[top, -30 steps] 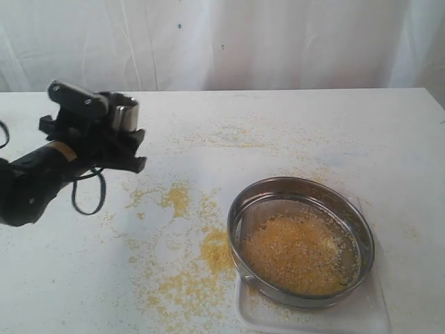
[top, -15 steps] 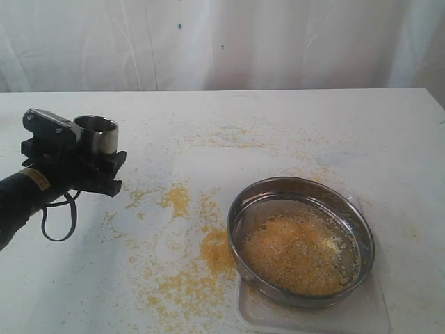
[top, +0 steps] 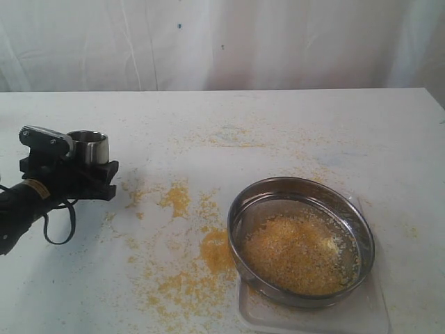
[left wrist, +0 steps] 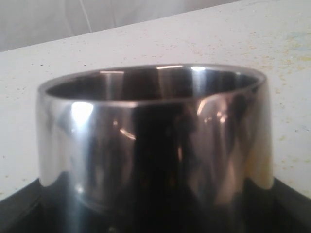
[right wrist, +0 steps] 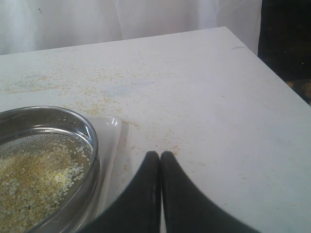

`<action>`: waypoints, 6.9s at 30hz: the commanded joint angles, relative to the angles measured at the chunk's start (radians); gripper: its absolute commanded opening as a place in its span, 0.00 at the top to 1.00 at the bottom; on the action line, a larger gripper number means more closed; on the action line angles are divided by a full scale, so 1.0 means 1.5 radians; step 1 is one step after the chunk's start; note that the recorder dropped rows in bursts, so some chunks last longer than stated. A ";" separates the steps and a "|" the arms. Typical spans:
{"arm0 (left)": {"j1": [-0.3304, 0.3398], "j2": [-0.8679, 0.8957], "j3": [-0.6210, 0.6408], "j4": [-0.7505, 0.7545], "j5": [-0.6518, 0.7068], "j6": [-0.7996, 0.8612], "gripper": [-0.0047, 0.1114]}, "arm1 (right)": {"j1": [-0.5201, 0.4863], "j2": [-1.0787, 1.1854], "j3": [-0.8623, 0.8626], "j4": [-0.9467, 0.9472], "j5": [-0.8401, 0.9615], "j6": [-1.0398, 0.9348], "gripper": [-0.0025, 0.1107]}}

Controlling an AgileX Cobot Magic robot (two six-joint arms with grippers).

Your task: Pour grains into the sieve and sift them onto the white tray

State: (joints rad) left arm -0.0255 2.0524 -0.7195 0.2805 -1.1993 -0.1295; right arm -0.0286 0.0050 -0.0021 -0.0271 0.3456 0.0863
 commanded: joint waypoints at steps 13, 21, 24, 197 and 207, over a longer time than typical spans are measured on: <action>0.002 0.009 -0.042 -0.002 0.032 0.016 0.96 | -0.002 -0.003 0.001 -0.003 -0.003 -0.002 0.98; 0.002 0.023 -0.042 0.036 0.042 0.019 0.96 | -0.002 -0.003 0.001 -0.003 -0.003 -0.002 0.98; 0.002 0.023 -0.042 0.068 0.037 0.020 0.96 | -0.002 -0.003 0.001 -0.003 -0.003 -0.002 0.98; 0.134 -1.368 0.480 -0.183 0.969 -0.004 0.96 | -0.002 -0.003 0.001 -0.219 -0.251 -0.147 0.98; 0.134 -1.368 0.480 -0.183 0.969 -0.004 0.96 | -0.002 -0.003 -0.040 -0.190 -1.011 -0.081 0.98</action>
State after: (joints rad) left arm 0.1743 0.0042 -0.0028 0.0165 0.2561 -0.1373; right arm -0.0286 -0.0012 -0.0151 -0.3300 -0.9358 -0.0229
